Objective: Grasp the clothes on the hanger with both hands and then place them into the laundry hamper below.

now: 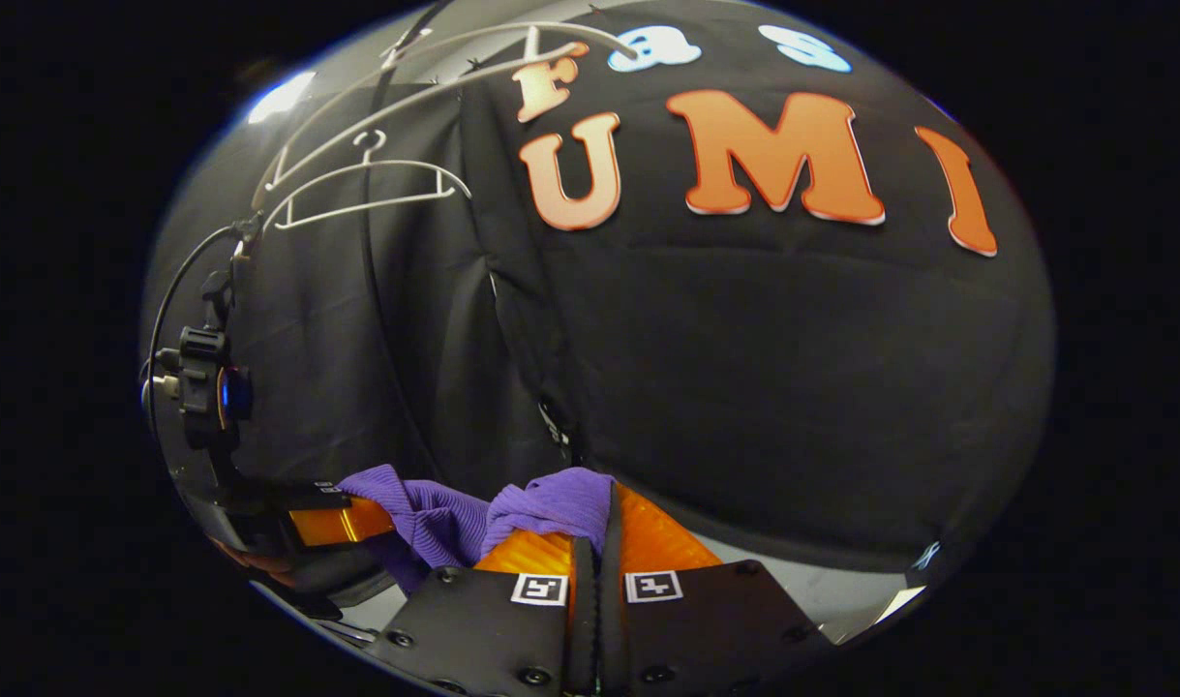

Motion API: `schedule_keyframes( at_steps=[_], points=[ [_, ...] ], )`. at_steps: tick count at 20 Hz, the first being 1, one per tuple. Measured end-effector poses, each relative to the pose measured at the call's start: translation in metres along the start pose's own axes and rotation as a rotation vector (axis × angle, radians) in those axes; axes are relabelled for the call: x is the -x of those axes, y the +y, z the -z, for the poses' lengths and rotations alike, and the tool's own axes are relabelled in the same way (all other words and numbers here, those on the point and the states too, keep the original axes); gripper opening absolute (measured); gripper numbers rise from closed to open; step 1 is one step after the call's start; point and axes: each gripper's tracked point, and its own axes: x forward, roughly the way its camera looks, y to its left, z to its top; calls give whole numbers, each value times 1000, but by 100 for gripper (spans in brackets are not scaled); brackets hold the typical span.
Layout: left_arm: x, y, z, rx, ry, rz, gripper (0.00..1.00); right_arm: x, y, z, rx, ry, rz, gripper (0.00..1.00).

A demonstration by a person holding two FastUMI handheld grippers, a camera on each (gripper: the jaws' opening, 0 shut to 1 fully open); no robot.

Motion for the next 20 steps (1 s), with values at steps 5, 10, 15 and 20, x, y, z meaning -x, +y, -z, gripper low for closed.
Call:
schedule_keyframes(
  at_steps=[5,10,15,20],
  points=[
    [-28,-18,78,2,248,31,6,-24,-24,100,-72,236,18,9],
    [-25,-16,125,-23,356,20,12,-40,-30,163,-85,392,42,10],
    [-16,-5,146,-35,421,-17,39,-31,-22,189,-23,521,3,10],
    [0,30,162,13,440,-115,87,-17,-17,208,-45,551,-30,100]
  ],
)
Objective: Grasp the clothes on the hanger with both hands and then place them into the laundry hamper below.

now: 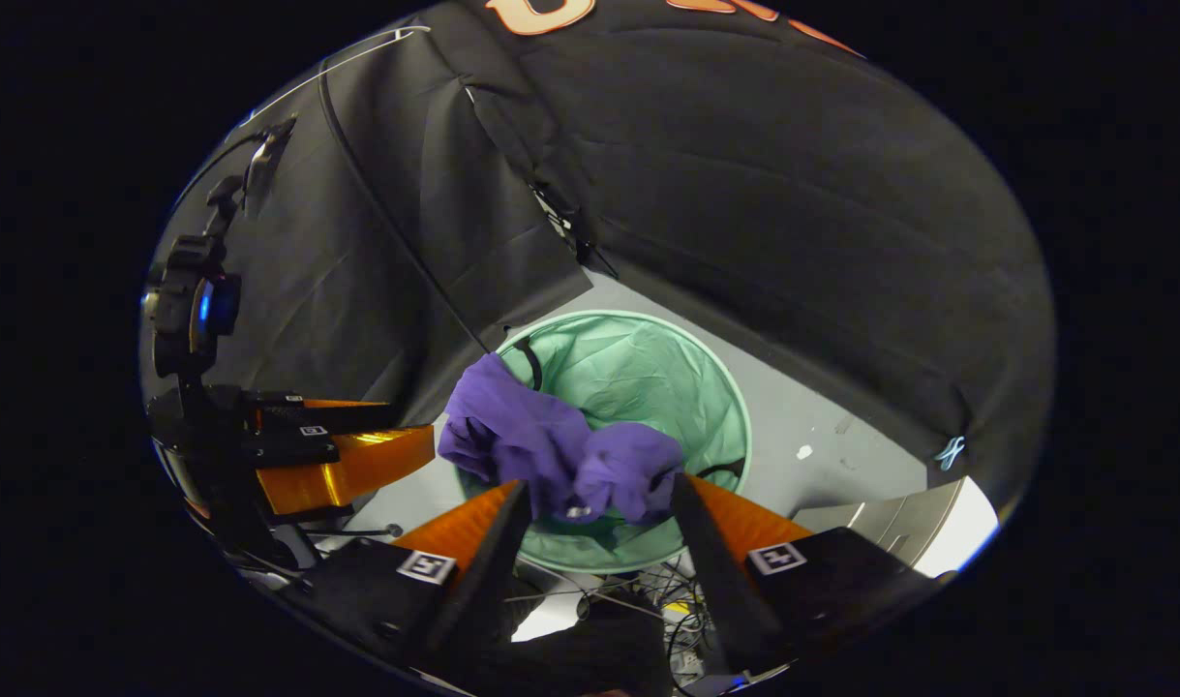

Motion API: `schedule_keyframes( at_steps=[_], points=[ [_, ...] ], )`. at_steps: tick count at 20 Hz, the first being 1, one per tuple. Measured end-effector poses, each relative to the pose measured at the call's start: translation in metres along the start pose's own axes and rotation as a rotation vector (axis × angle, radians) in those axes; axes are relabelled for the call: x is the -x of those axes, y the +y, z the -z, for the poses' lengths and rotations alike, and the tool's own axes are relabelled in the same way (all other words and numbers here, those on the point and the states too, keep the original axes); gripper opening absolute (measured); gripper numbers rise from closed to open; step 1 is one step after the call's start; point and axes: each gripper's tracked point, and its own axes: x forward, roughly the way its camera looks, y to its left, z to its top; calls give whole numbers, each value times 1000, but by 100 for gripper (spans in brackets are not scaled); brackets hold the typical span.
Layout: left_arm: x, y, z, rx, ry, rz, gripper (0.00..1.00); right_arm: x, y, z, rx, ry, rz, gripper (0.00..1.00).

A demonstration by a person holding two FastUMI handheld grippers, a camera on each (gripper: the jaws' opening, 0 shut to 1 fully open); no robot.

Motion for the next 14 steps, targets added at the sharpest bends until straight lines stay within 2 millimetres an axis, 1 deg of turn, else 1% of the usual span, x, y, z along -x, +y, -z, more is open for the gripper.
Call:
schedule_keyframes(
  at_steps=[1,2,3,5,7,8,9,11,12,14],
  points=[
    [3,7,3,16,-1,-26,93,2,-4,2,-7,0,3,100],
    [7,9,7,33,-8,-44,100,1,-9,1,-12,-8,5,99],
    [14,11,7,51,-26,-53,97,2,-12,-1,-12,-21,1,99],
    [22,10,3,81,-80,-53,97,10,-14,-15,-1,-72,-6,99],
    [34,11,-9,110,-151,-62,97,31,-14,-29,29,-137,-10,98],
    [43,10,-18,128,-184,-66,97,43,-14,-38,43,-164,-11,98],
    [57,13,-28,143,-220,-71,97,52,-12,-47,53,-190,-17,98],
    [76,15,-46,167,-307,-78,97,71,-6,-60,65,-244,-30,98],
    [81,16,-52,176,-350,-80,97,82,-2,-67,68,-272,-31,98],
    [109,17,-70,183,-441,-70,97,114,12,-85,64,-354,-28,98]
  ],
)
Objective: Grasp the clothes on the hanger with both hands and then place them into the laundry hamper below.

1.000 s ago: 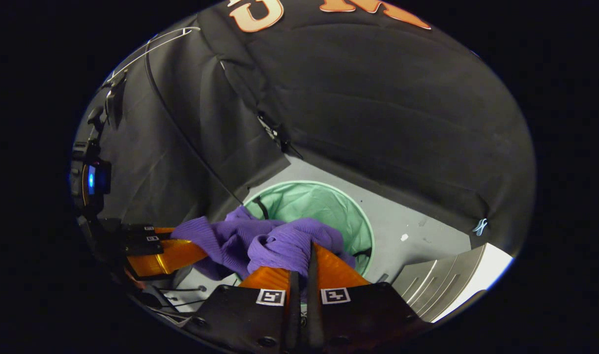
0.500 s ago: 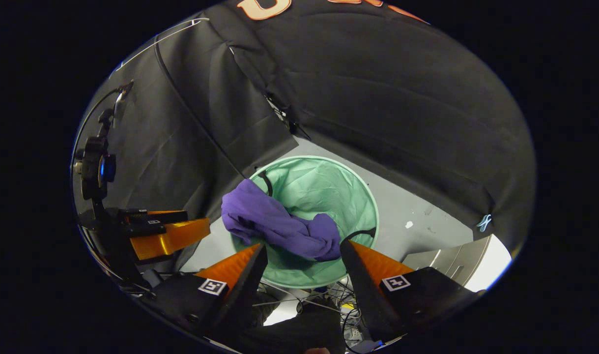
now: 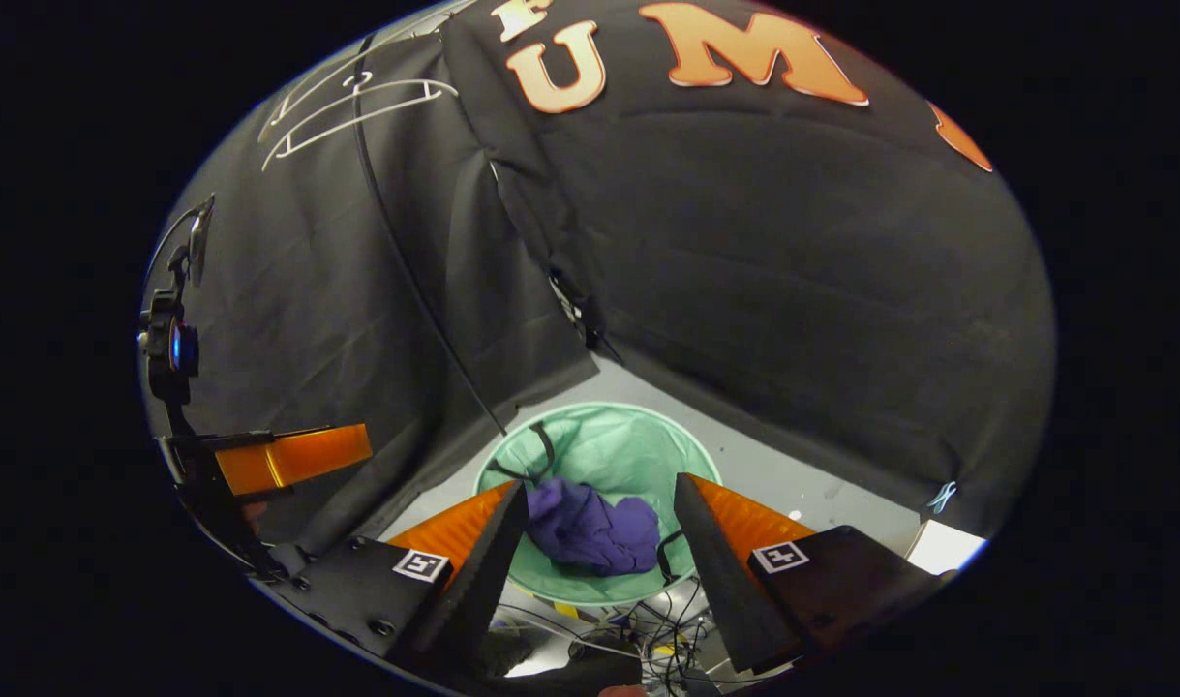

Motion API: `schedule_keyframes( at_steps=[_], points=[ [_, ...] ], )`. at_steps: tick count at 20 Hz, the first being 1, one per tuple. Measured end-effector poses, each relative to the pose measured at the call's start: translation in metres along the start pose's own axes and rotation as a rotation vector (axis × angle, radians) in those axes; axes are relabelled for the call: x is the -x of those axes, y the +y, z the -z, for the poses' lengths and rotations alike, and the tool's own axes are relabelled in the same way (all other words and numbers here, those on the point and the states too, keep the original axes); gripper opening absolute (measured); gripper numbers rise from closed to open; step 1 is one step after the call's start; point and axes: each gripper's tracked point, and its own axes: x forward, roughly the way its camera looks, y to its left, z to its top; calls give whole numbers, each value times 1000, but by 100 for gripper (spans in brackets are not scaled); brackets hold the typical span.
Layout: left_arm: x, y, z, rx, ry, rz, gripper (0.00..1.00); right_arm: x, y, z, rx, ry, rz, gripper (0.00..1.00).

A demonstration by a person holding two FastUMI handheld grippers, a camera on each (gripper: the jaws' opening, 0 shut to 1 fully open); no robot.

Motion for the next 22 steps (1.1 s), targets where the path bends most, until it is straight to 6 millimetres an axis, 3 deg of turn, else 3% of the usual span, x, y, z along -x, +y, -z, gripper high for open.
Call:
schedule_keyframes(
  at_steps=[3,5,7,10,12,15,19,21,22],
  points=[
    [47,-3,-45,-36,-144,52,97,43,20,-43,-6,-151,39,98],
    [98,-4,-84,-95,-267,74,97,82,36,-66,-4,-259,67,98],
    [143,0,-110,-104,-385,99,96,127,55,-92,-2,-365,97,98],
    [217,3,-112,-99,-546,143,93,197,93,-118,-4,-518,125,98],
    [233,3,-107,-104,-600,142,90,245,117,-125,15,-608,155,89],
    [242,0,-94,-99,-682,120,90,311,144,-113,57,-707,177,88],
    [227,-9,-80,-109,-790,77,90,355,172,-95,57,-769,195,88],
    [221,-8,-79,-92,-817,84,90,371,177,-93,91,-798,231,88],
    [219,-6,-79,-84,-825,87,90,382,169,-90,108,-809,253,88]
  ],
)
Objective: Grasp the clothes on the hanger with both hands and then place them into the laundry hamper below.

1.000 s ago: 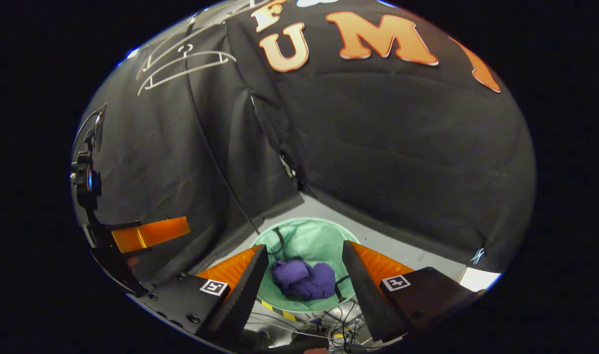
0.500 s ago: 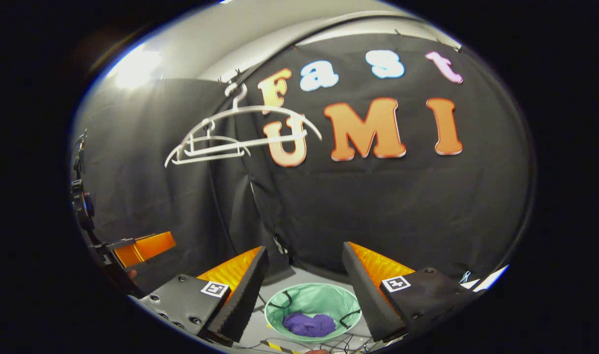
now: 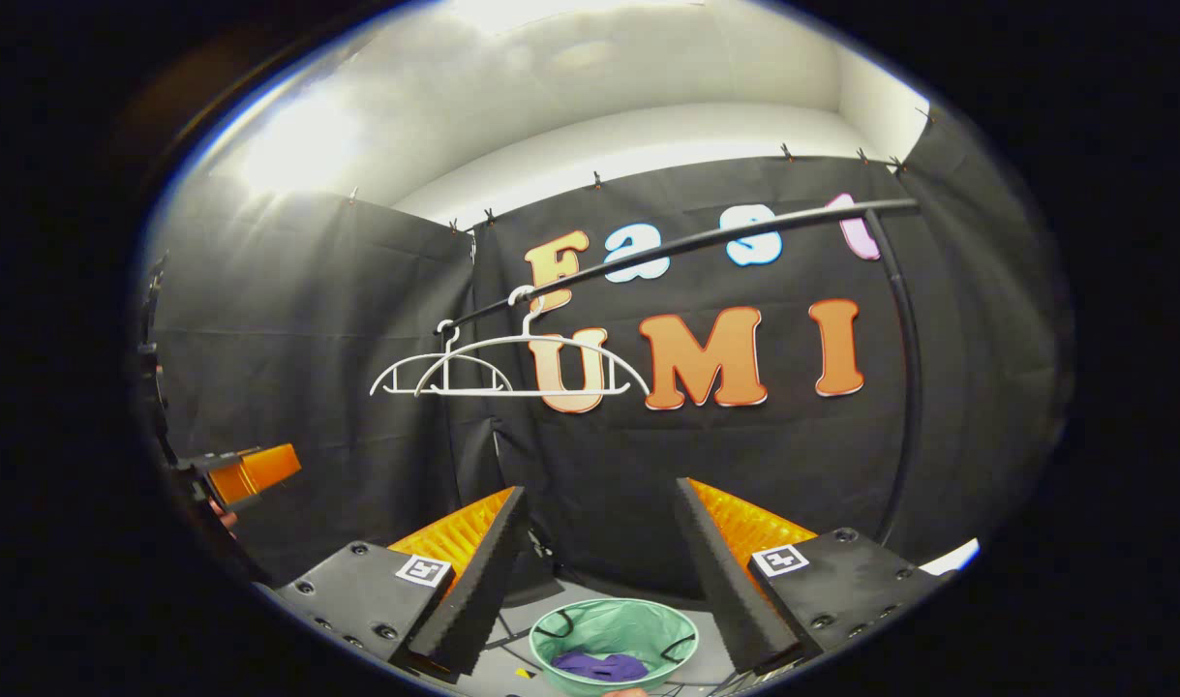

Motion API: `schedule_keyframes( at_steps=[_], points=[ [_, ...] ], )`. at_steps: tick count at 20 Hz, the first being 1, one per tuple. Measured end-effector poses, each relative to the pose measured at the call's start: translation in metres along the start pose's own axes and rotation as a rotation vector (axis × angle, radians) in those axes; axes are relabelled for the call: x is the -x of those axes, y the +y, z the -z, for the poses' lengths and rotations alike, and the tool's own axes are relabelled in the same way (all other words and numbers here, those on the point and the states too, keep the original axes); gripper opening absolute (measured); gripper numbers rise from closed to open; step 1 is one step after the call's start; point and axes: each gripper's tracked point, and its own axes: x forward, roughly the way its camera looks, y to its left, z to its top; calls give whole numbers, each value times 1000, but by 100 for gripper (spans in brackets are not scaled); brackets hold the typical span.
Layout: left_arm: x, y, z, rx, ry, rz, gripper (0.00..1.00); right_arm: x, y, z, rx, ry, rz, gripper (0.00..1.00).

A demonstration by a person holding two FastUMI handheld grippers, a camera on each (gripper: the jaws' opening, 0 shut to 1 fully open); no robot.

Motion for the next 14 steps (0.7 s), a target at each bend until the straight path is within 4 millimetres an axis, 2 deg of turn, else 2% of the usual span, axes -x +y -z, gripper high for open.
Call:
schedule_keyframes(
  at_steps=[1,3,5,7,13,14],
  points=[
    [3,6,-11,3,-2,3,90,5,0,-4,11,-8,6,97],
    [8,6,-16,-3,-22,2,90,14,5,-14,0,-27,-2,98],
    [18,7,-23,-5,-44,-3,90,19,4,-19,-1,-31,3,93],
    [17,5,-23,-17,-43,15,90,23,2,-27,23,-53,17,89],
    [20,-2,-26,-25,-39,23,90,29,19,-29,47,-49,-8,89],
    [19,-2,-25,-21,-36,26,90,30,25,-29,38,-45,-14,97]
  ],
)
